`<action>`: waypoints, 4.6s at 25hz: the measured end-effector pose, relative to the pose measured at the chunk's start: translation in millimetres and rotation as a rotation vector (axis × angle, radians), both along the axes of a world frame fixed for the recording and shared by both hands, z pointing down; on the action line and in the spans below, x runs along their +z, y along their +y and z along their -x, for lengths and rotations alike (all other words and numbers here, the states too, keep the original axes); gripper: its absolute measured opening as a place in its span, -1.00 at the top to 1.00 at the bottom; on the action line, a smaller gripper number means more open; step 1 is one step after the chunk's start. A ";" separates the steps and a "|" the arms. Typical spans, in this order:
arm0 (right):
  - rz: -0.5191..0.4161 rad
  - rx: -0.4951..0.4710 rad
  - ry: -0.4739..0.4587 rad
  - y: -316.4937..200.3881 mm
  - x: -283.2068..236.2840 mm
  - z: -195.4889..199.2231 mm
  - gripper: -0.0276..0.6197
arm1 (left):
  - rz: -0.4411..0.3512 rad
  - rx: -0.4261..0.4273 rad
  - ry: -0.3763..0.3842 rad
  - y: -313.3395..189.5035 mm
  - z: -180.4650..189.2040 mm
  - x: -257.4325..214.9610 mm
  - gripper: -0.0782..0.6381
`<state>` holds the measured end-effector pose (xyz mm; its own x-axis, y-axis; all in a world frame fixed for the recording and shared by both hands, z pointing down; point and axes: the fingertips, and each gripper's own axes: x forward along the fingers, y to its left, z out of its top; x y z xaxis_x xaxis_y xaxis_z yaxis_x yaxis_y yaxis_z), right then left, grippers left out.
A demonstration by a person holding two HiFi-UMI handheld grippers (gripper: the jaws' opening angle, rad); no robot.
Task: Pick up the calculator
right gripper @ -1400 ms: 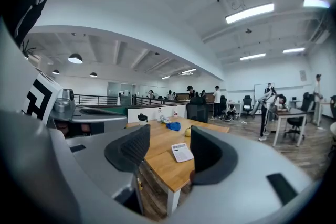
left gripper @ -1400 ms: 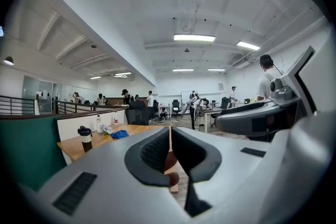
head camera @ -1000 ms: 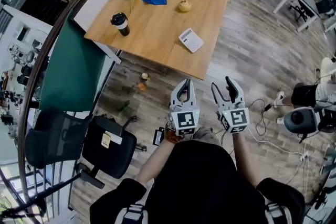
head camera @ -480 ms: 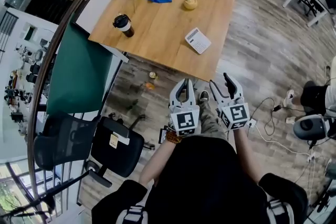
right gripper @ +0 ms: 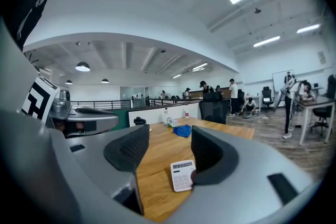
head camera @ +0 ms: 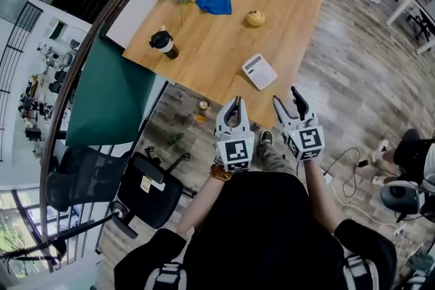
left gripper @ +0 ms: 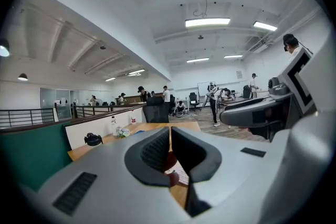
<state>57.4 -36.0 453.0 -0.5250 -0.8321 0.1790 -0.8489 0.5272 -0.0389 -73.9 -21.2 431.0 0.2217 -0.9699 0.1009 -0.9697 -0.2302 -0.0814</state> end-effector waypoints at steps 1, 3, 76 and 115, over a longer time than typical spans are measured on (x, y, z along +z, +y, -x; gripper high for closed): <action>-0.002 0.002 -0.007 -9.5 0.5 -5.8 0.13 | -0.002 0.001 -0.009 -8.6 -4.8 -0.2 0.70; -0.002 0.012 -0.027 -27.0 3.3 -17.7 0.13 | -0.006 0.010 -0.025 -25.1 -16.0 -0.3 0.70; 0.306 -0.142 0.168 -198.4 141.8 -24.4 0.06 | 0.583 0.302 -0.191 -166.0 -58.8 288.8 0.25; 0.409 -0.138 0.197 -201.0 183.4 -21.9 0.03 | 0.659 0.310 -0.146 -172.5 -48.6 314.0 0.32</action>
<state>79.3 -236.9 636.4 -0.5485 -0.5977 0.5847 -0.7841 0.6105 -0.1115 -25.4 -193.7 745.1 0.4155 -0.5932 0.6896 -0.8419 -0.5378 0.0447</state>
